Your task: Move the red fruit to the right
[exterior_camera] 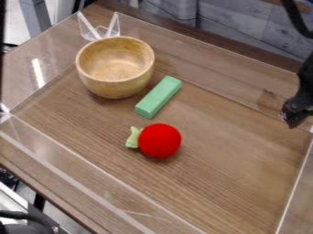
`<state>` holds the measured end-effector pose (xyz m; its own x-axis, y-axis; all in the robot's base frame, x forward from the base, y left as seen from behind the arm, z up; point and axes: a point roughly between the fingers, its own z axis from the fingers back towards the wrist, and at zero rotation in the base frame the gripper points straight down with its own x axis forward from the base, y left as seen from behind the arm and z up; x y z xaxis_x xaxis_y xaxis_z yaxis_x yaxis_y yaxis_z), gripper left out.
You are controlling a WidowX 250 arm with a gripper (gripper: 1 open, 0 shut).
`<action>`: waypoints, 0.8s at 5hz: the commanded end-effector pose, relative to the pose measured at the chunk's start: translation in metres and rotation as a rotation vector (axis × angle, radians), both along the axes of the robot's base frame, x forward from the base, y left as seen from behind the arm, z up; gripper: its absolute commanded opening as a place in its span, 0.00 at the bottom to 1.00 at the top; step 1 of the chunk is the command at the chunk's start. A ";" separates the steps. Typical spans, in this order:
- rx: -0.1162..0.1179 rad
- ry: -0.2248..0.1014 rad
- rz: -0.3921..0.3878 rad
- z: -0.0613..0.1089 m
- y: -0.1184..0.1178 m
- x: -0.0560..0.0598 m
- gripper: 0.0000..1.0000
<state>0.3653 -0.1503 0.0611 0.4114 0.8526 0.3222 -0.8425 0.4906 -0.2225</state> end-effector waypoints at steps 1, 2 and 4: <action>-0.004 -0.067 0.051 0.021 -0.006 0.008 1.00; 0.014 -0.082 0.045 0.021 0.010 0.008 1.00; 0.048 -0.111 0.064 0.027 0.032 0.007 1.00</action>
